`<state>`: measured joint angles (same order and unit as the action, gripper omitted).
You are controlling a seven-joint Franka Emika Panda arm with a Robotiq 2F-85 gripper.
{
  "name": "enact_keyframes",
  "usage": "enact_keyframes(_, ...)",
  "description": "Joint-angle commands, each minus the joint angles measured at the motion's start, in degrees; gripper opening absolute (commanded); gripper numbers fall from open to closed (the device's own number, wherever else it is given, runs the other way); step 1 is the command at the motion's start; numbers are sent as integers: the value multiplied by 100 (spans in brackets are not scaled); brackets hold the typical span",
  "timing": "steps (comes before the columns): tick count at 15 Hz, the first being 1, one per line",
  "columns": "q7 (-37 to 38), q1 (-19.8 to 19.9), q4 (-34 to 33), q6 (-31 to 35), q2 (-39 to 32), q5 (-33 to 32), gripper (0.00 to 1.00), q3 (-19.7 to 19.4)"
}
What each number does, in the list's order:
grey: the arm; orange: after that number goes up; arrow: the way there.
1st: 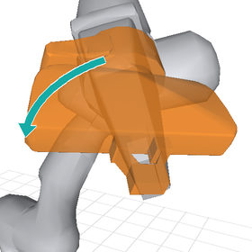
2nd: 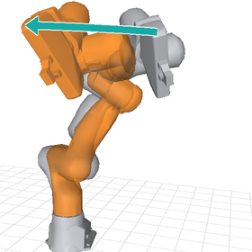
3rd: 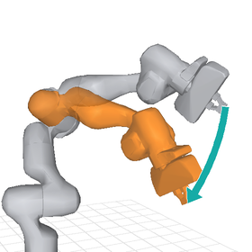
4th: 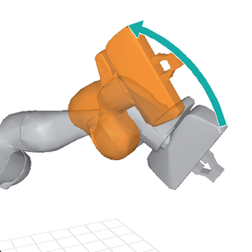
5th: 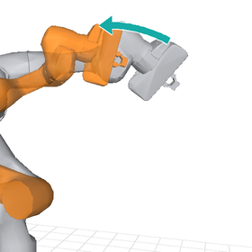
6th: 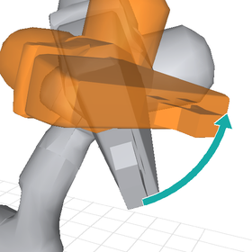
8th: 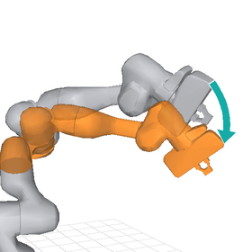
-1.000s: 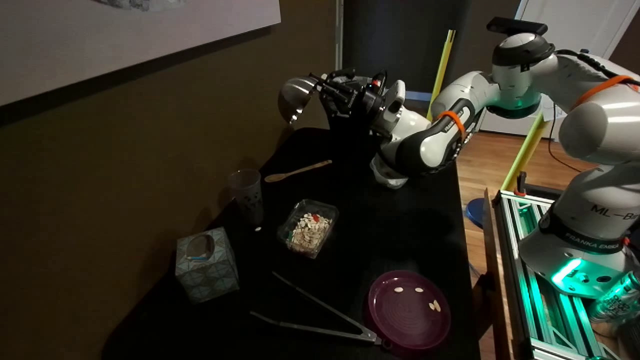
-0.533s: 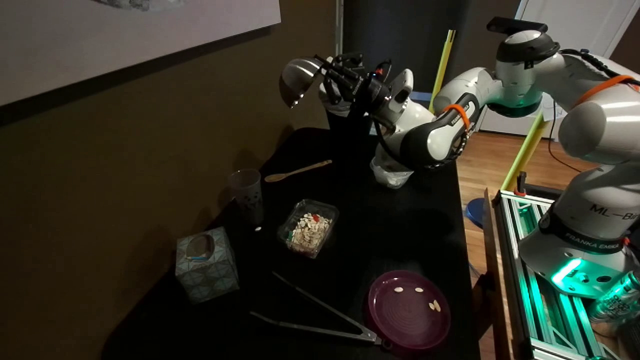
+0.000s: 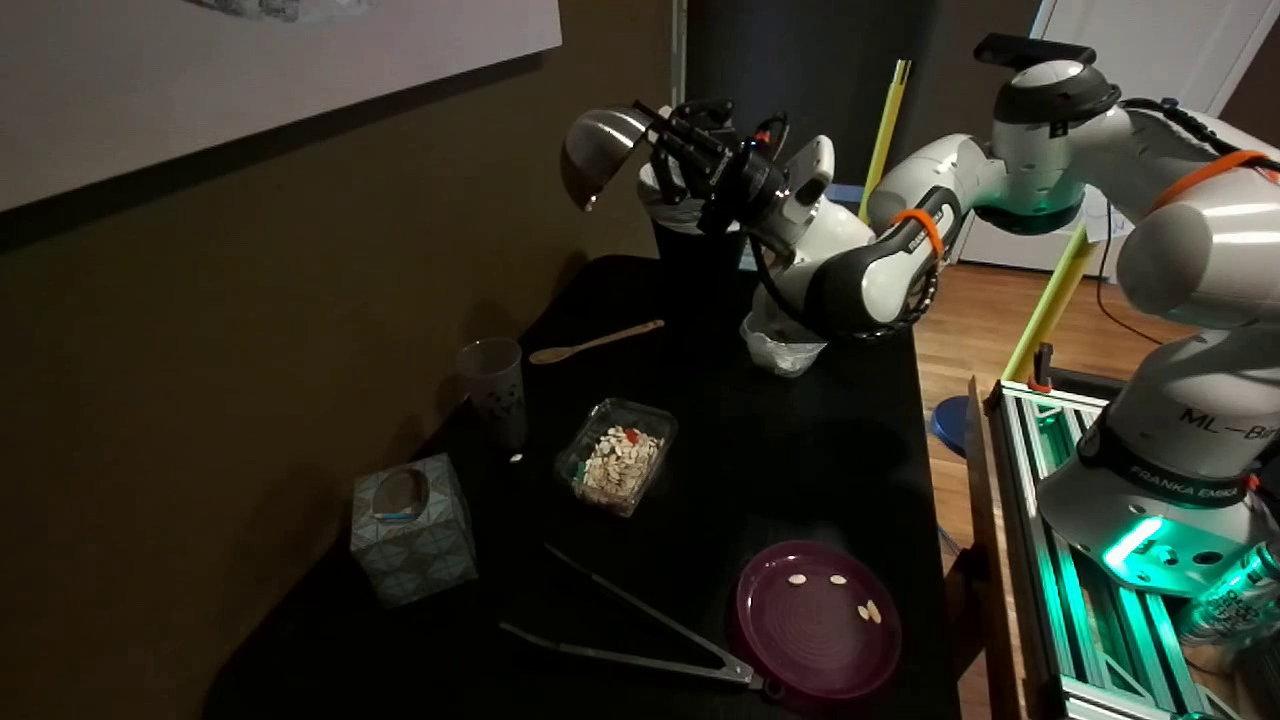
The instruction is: Transfer the contents from the silver bowl into the left transparent bowl
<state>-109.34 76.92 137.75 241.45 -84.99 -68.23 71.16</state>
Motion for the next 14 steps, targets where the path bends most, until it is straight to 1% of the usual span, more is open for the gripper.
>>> enact_keyframes(1,-155,7,56,217,-130,72,1,-35)
enact_keyframes(2,-244,8,7,26,-4,-99,1,-216)
enact_keyframes(3,-442,-144,-23,88,-21,-213,1,-437)
enact_keyframes(4,-229,-4,-12,204,0,103,1,-146)
enact_keyframes(5,-293,54,-10,20,-6,55,1,-195)
enact_keyframes(6,-437,-43,-38,61,-5,-57,1,-359)
enact_keyframes(7,-307,41,5,127,3,186,1,-191)
enact_keyframes(9,-485,4,16,125,2,104,1,-312)
enact_keyframes(10,-613,52,138,124,-1,615,1,-225)
enact_keyframes(11,-1084,45,236,125,-10,1071,1,-289)
enact_keyframes(12,-1451,39,267,125,-8,1389,1,-344)
enact_keyframes(14,-2048,42,335,125,-9,2126,1,-346)
